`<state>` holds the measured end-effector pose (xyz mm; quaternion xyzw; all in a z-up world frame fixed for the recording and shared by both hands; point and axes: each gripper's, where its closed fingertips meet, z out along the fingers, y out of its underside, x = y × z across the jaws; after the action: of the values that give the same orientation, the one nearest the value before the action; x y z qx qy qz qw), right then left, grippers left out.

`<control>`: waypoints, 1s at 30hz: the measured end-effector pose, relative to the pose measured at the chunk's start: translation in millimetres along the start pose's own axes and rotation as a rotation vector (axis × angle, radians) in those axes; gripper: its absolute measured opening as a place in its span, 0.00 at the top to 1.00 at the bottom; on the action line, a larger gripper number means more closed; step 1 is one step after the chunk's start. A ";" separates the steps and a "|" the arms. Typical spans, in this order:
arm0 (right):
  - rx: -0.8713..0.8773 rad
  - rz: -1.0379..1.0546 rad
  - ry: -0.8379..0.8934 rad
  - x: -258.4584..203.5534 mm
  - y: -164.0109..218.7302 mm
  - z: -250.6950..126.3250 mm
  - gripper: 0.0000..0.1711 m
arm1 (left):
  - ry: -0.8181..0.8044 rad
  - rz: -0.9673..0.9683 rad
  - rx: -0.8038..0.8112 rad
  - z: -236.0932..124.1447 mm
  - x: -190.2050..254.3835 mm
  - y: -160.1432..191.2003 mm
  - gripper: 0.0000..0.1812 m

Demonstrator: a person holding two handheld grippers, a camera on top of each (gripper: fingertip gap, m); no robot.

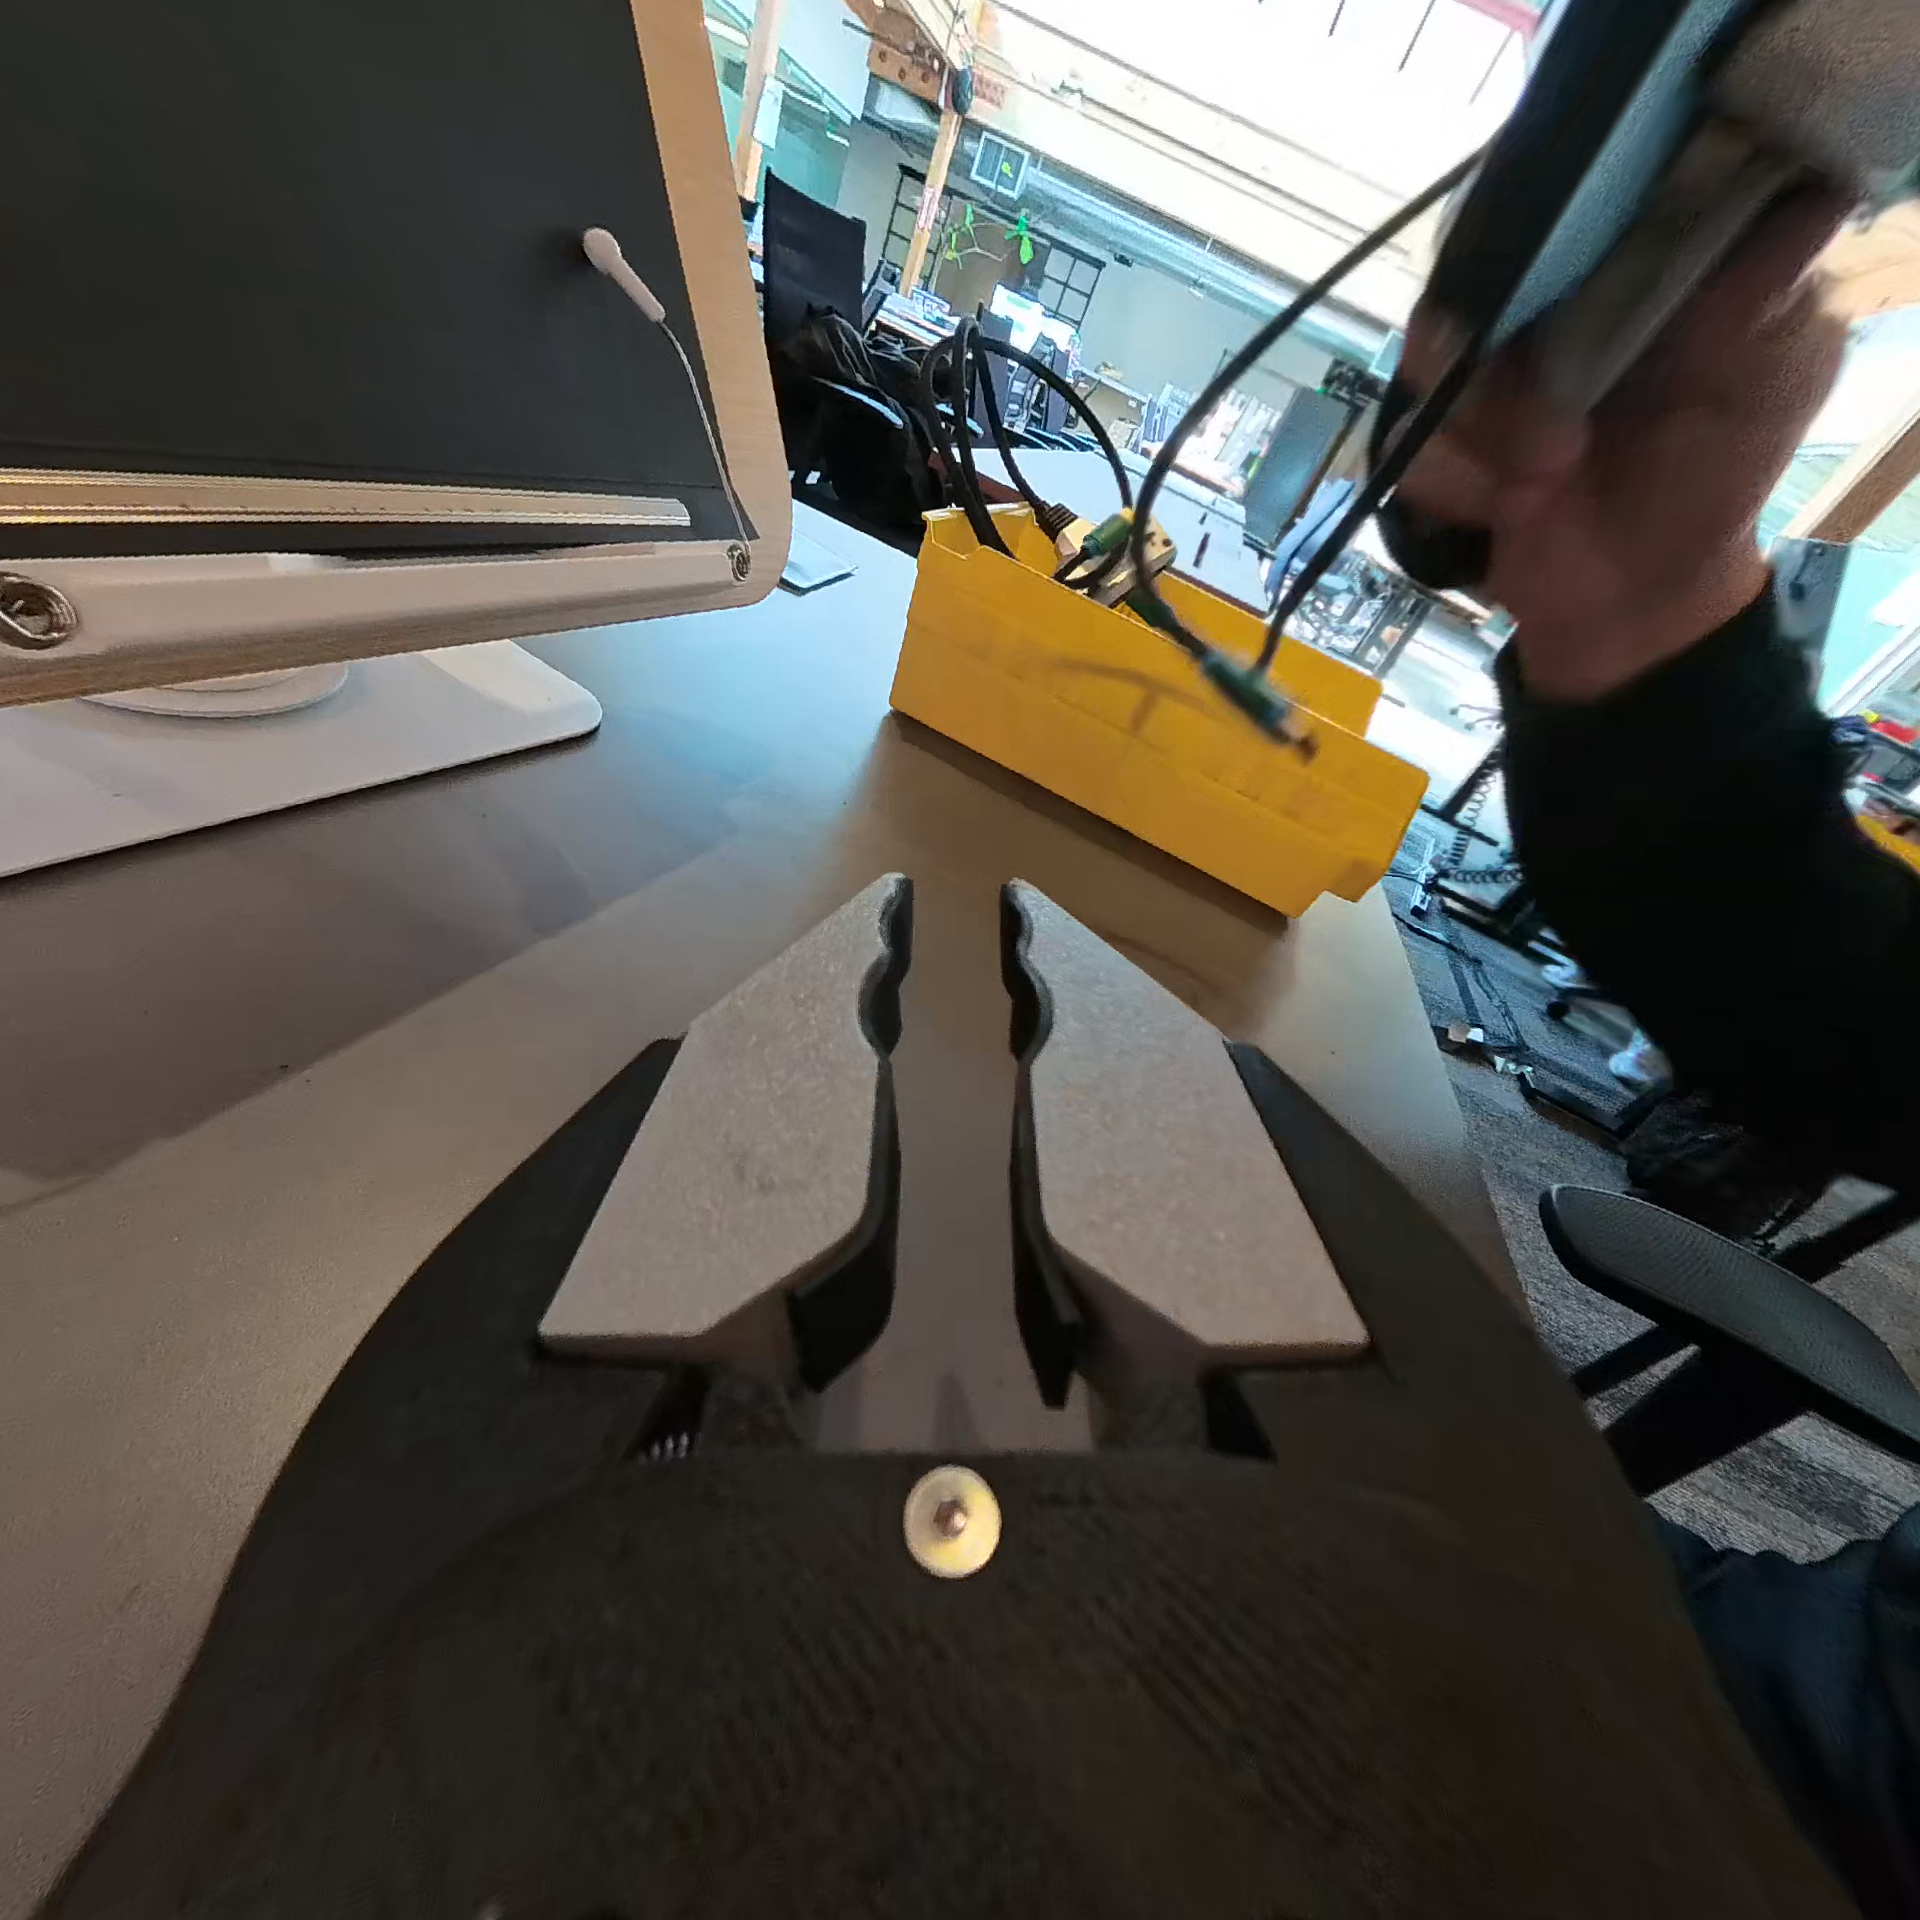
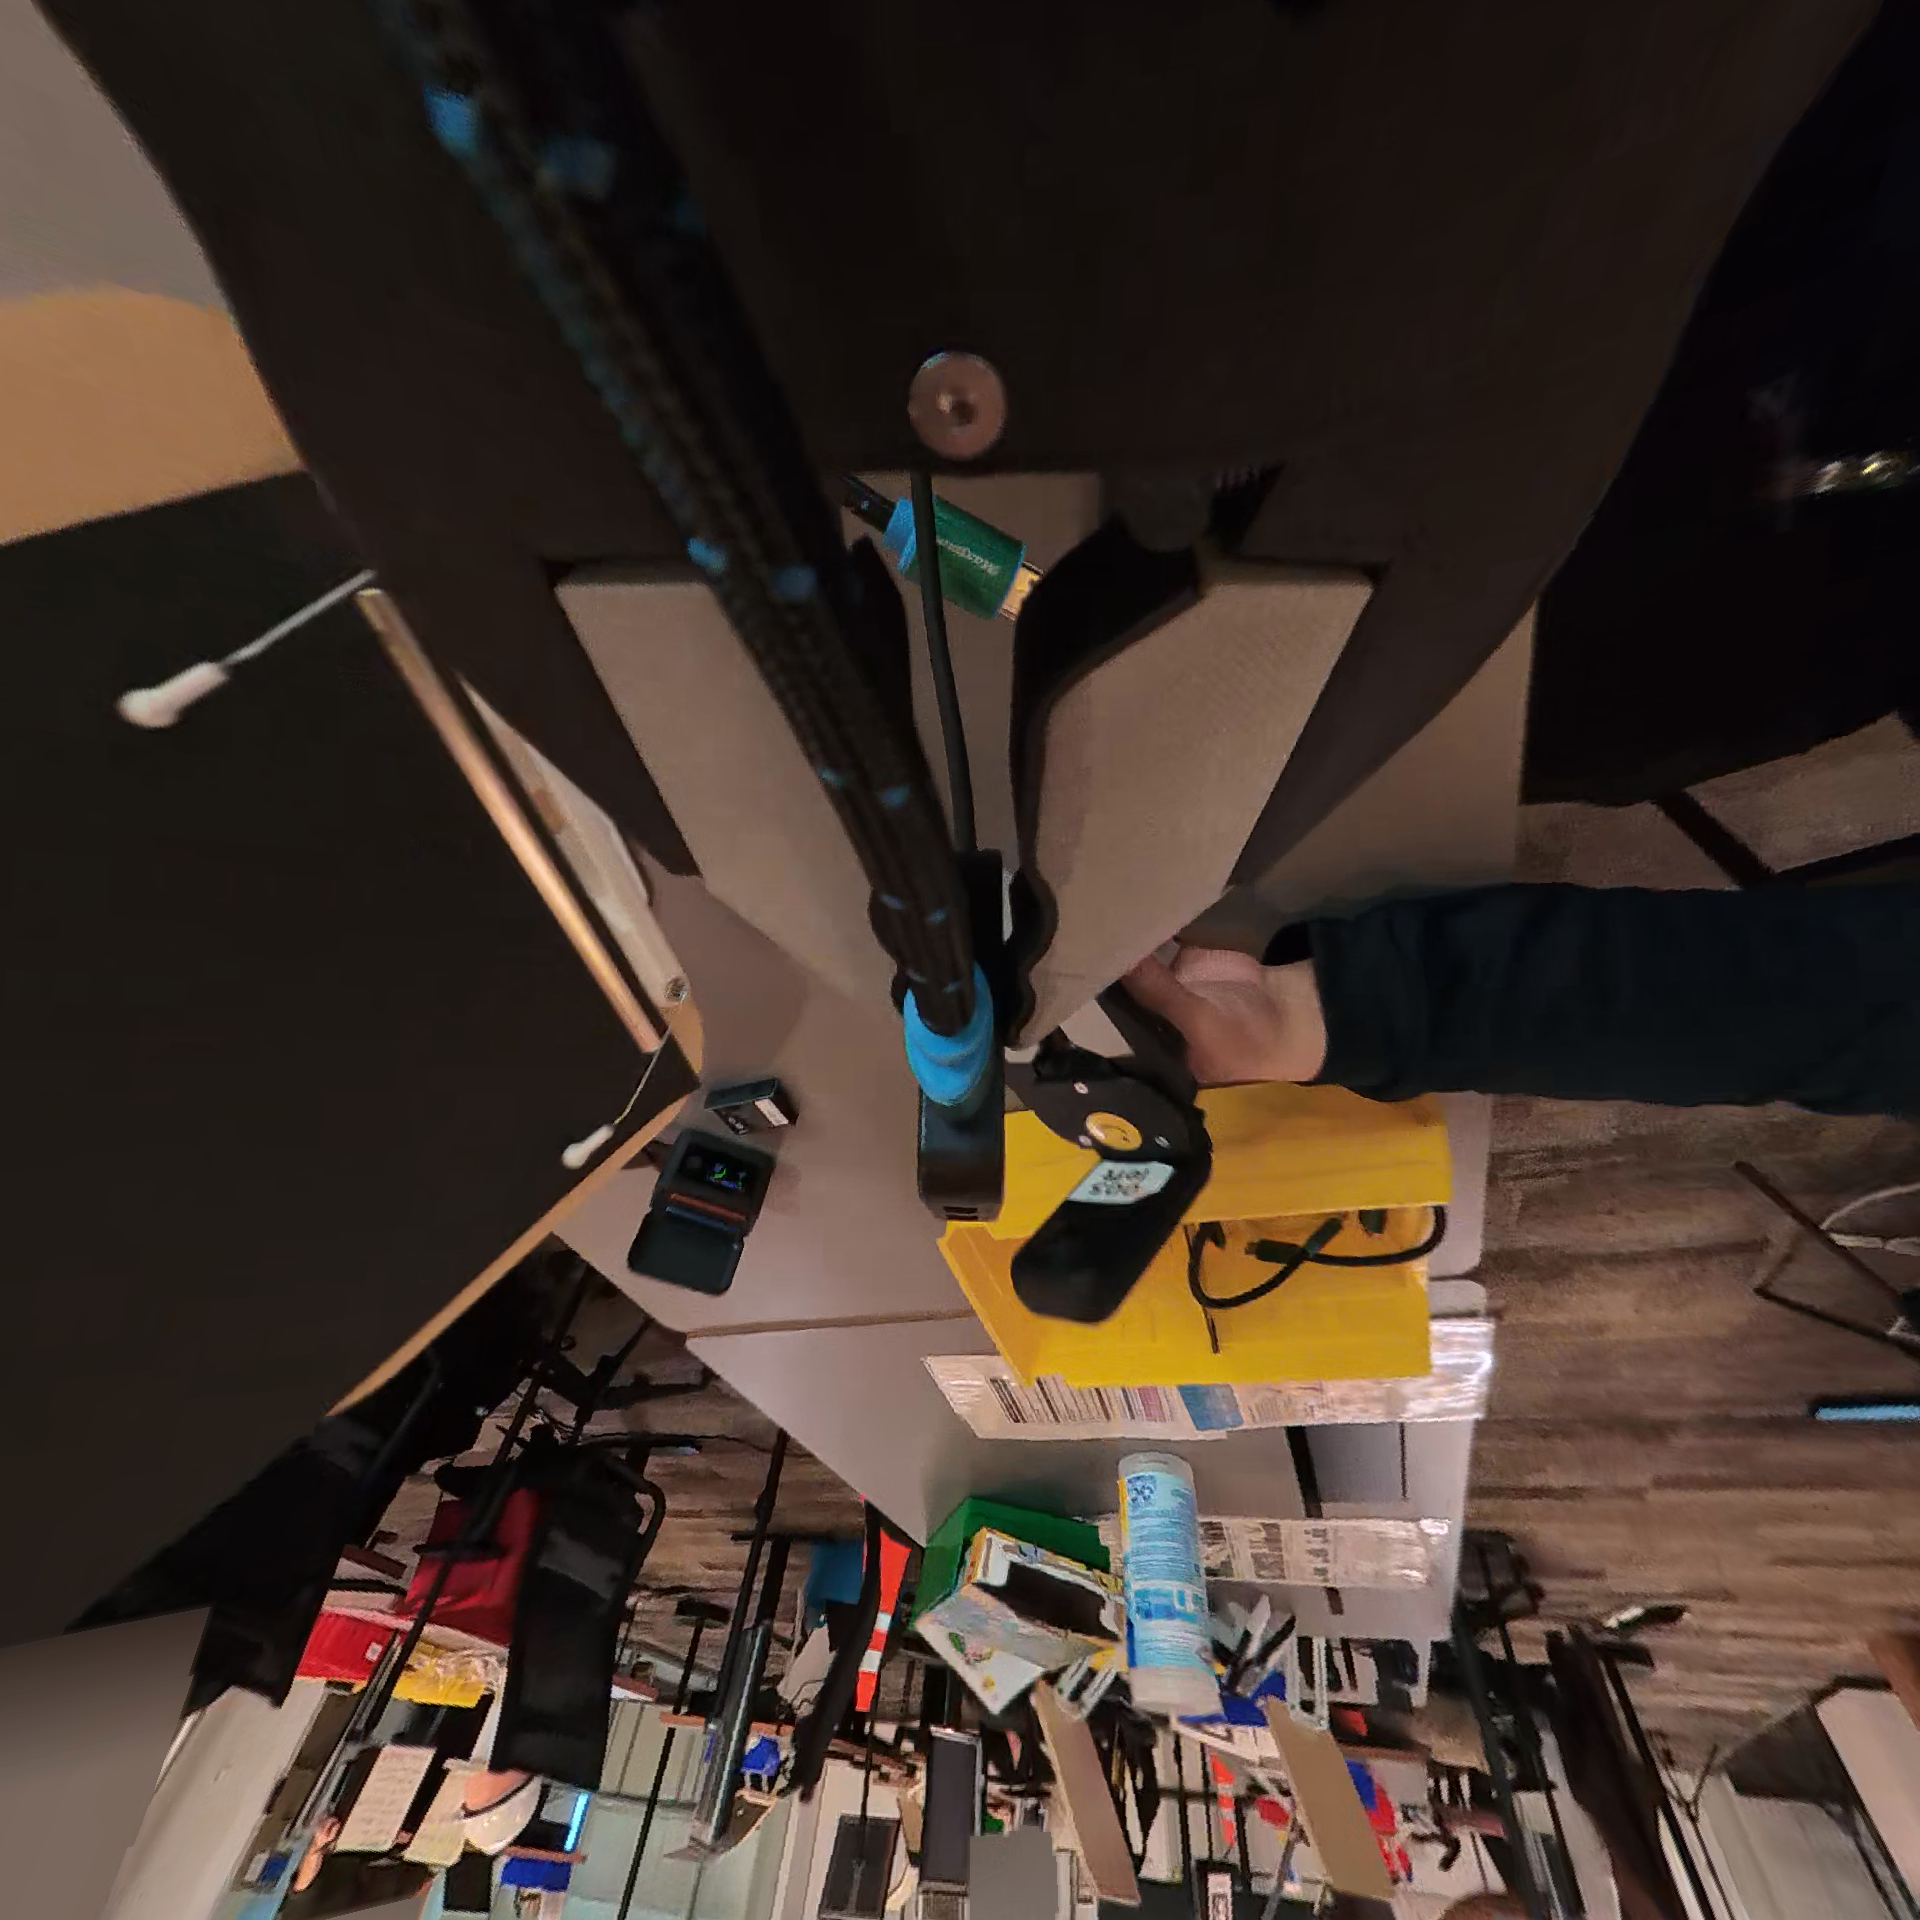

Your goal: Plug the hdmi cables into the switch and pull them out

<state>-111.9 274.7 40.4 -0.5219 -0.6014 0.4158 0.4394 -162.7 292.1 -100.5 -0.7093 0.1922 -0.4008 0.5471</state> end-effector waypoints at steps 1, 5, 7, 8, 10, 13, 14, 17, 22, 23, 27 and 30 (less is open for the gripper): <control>-0.013 -0.006 -0.003 1.9 -11.3 -10.7 0.94 | 0.002 0.000 0.000 0.0 0.1 0.4 0.93; -0.161 -0.046 0.165 45.2 -24.9 -61.2 0.93 | 0.004 -0.015 -0.029 3.5 -1.8 7.9 0.93; -0.216 -0.050 0.262 67.8 -28.0 -91.8 0.93 | 0.006 -0.014 -0.058 6.1 -1.2 12.7 0.93; -0.227 -0.053 0.307 77.1 -30.9 -107.0 0.93 | 0.003 -0.006 -0.067 7.2 -0.8 14.1 0.93; -0.245 -0.068 0.402 95.3 -34.1 -136.0 0.93 | -0.003 0.013 -0.082 8.7 -0.1 16.6 0.94; -0.328 -0.087 0.559 126.2 -20.3 -174.9 0.94 | -0.014 0.024 -0.102 10.3 -0.9 20.3 0.94; -0.371 -0.087 0.605 136.3 -10.0 -185.6 0.94 | -0.015 0.023 -0.107 10.5 -1.2 21.1 0.94; -0.511 -0.058 0.689 159.7 33.5 -204.7 0.92 | -0.016 0.022 -0.107 10.4 -1.4 21.1 0.94; -0.773 0.352 0.649 173.7 158.6 -210.2 0.93 | -0.018 0.021 -0.111 10.9 -2.1 22.3 0.94; -0.860 0.458 0.596 166.6 188.2 -210.1 0.93 | -0.015 0.019 -0.116 11.4 -1.9 23.1 0.94; -1.031 0.637 0.512 146.6 238.0 -212.1 0.89 | -0.016 0.029 -0.130 12.8 -1.4 25.8 0.94; -1.037 0.596 0.517 150.7 225.5 -213.4 0.81 | -0.010 0.020 -0.139 14.7 -1.2 28.1 0.94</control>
<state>142.2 457.9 -104.3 -0.8938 -0.4285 0.0366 0.1270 -147.3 292.9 -128.2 -0.7455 0.2238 -0.3776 0.5015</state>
